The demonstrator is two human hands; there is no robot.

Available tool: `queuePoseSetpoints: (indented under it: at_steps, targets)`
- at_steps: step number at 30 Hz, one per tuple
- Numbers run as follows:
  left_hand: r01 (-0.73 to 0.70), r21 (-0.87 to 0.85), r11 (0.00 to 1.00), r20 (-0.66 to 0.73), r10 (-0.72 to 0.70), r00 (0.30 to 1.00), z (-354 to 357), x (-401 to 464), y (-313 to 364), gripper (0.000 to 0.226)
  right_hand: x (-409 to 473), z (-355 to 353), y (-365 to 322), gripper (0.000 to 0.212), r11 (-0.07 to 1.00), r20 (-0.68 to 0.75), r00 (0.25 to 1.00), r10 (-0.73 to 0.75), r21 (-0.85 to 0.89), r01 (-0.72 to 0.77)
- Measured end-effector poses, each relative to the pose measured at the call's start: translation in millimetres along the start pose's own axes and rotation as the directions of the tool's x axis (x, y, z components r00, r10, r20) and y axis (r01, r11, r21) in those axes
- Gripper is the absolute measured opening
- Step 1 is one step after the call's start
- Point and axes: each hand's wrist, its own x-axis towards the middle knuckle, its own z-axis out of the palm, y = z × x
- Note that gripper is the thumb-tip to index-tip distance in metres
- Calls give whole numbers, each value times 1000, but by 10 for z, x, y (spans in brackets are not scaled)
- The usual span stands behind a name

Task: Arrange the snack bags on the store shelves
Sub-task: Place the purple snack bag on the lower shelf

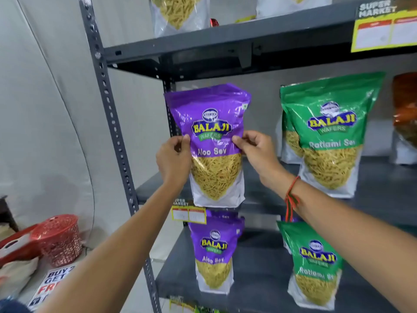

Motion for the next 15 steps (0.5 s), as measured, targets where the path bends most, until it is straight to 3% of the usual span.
queuePoseSetpoints:
  at_steps: [5, 9, 15]
  targets:
    - [-41, -135, 990, -21, 38, 999, -233, -473, 245, 26, -525, -232, -345, 11, 999, 9, 1000, 10, 46, -10]
    - [27, -274, 961, 10, -25, 1000, -354, -956, 206, 22, -965, -439, -400, 10, 998, 70, 996, 58, -3, -58]
    - [182, -230, 956, 166, -146, 975, -359, -1867, -211, 22, -1525, -810, 58, 13, 948, 153, 950, 274, -206, -241]
